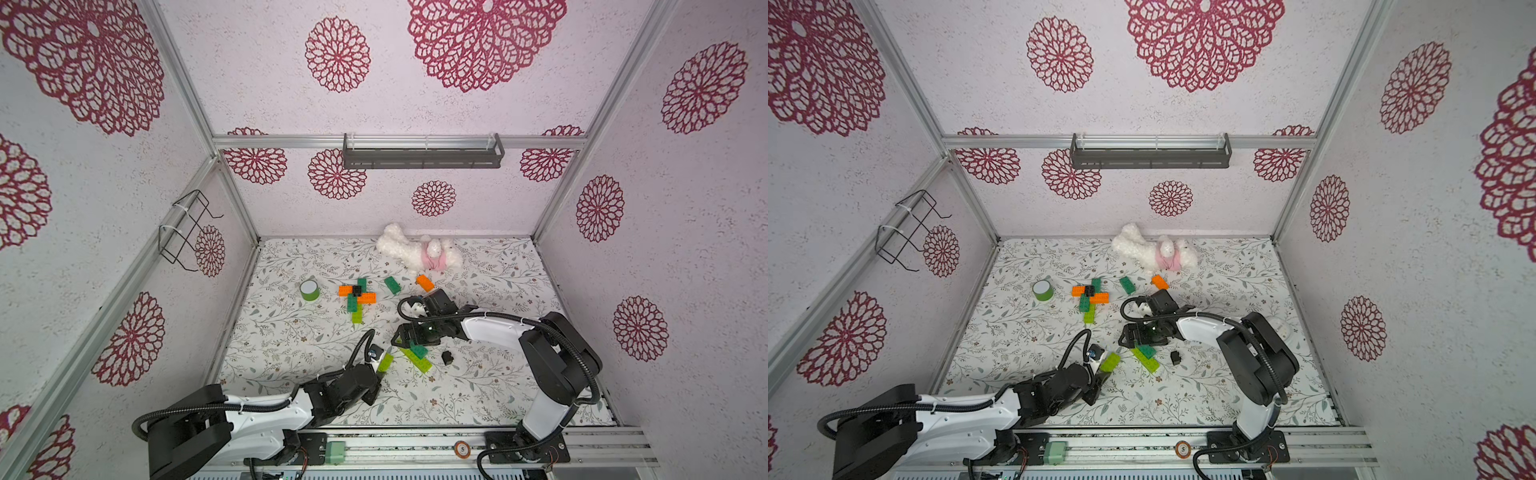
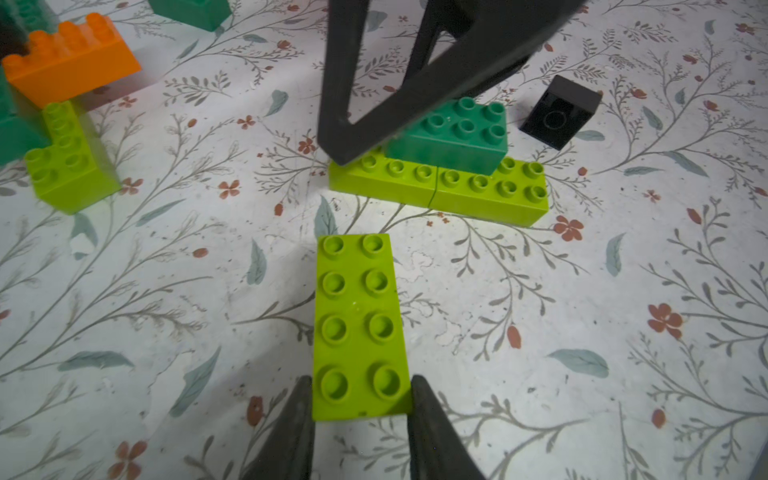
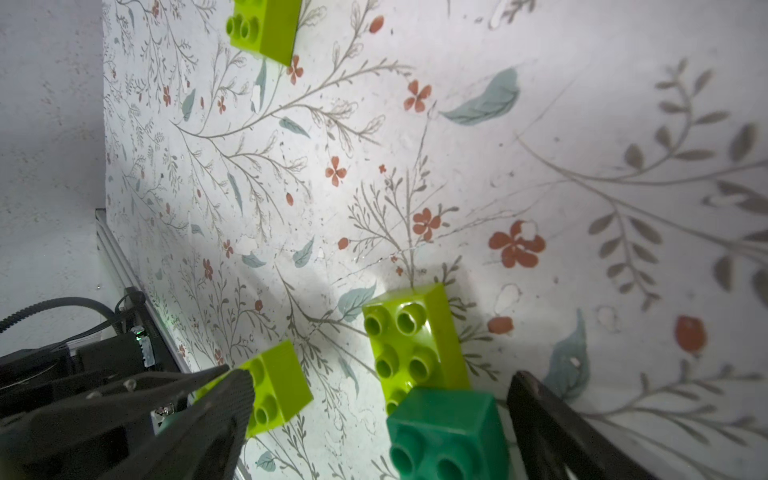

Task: Assemble a small pinwheel with lego
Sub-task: Adjust the lego brick at the center of the board, then assemble the lego brick with the lego brick.

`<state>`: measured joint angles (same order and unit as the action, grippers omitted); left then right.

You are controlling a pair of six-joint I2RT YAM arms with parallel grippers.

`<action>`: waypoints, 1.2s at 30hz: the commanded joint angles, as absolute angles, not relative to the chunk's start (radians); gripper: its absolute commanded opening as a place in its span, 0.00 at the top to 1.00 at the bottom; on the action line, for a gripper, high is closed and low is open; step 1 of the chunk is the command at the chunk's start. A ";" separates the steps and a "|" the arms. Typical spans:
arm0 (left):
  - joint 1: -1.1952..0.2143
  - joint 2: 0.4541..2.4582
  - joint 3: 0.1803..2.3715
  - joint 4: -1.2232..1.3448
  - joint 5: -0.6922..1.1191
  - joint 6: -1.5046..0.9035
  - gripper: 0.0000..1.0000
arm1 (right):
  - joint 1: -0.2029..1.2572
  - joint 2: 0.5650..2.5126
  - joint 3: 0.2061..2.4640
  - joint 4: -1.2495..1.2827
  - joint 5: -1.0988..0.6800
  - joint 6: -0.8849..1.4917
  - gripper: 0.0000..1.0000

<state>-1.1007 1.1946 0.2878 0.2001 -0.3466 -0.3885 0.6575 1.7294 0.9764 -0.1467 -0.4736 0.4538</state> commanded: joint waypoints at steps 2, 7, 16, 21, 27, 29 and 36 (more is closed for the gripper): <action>-1.130 1.273 0.331 0.345 -0.398 -0.341 0.69 | 0.619 1.630 0.965 -0.152 -0.486 0.456 0.01; -1.132 1.384 0.372 0.434 -0.382 -0.313 0.70 | 0.615 1.593 0.960 -0.234 -0.444 0.408 0.01; -1.132 1.468 0.404 0.487 -0.363 -0.296 0.70 | 0.611 1.564 0.942 -0.313 -0.411 0.348 0.03; -1.129 1.472 0.403 0.486 -0.385 -0.287 0.70 | 0.611 1.570 0.939 -0.330 -0.380 0.336 0.06; -1.128 1.503 0.413 0.487 -0.378 -0.292 0.70 | 0.611 1.570 0.940 -0.331 -0.374 0.333 0.08; -1.129 1.502 0.411 0.494 -0.382 -0.294 0.70 | 0.611 1.576 0.944 -0.333 -0.371 0.329 0.08; -1.123 1.517 0.414 0.488 -0.387 -0.286 0.70 | 0.612 1.603 0.945 -0.328 -0.355 0.335 0.13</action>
<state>-1.1259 1.5063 0.3992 0.4622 -0.3763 -0.2878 0.6155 1.5986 0.9382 -0.3161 -0.3706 0.3492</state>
